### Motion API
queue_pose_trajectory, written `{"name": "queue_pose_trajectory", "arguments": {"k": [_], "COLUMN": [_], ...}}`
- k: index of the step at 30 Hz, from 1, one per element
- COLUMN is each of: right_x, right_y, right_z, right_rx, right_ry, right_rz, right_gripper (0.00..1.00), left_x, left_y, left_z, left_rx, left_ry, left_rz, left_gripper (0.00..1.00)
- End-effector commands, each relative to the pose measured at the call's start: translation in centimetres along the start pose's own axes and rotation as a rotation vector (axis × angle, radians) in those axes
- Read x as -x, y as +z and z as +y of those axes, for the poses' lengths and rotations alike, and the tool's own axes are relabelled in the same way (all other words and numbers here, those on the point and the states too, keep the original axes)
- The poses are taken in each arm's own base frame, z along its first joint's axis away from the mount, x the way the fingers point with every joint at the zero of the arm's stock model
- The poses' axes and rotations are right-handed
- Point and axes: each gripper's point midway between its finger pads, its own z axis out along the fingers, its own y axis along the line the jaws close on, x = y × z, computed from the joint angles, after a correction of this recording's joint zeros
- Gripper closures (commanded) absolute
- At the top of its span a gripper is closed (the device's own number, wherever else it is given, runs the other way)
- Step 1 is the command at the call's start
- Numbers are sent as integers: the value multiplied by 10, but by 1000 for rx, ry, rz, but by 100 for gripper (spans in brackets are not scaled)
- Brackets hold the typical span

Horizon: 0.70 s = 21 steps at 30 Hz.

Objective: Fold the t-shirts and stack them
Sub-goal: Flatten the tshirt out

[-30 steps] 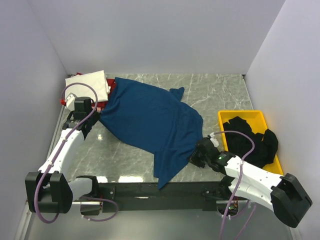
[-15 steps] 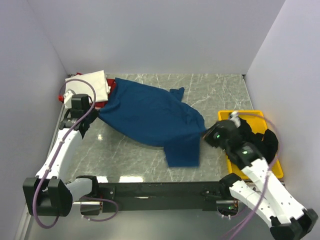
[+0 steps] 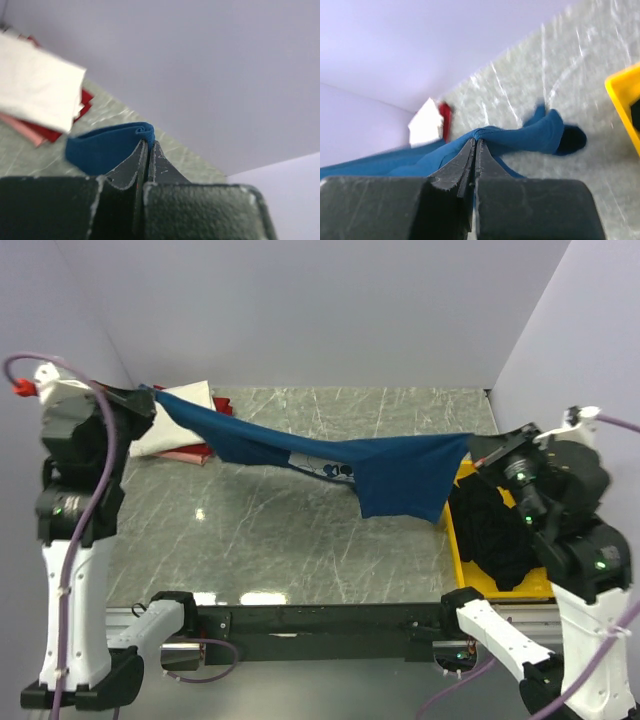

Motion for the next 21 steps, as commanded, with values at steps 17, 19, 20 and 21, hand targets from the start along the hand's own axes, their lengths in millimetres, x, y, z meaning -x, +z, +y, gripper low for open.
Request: {"name": "queue_pose_trajectory", "arguments": {"k": [17,19,20,21], "right_x": [94,115,120,143], "right_y": [111,142,150,142], "right_z": [68,71,78,97], "right_rx": [140,161,189,241], "right_ry": [-12,24,31,41], "right_rz": [-109,-128,-117,-165], "right_gripper": [100,100,100,100], "left_x": [32,24,49,40], "left_y": [94,133,131,163], "left_z": [-81,-83,-106,-99], "left_rx": [-213,-210,-262,-239], "left_ry": [-1,26,25,33], "left_rz": [-49,-26,-76,-47], "left_gripper": [100,100,100,100]}}
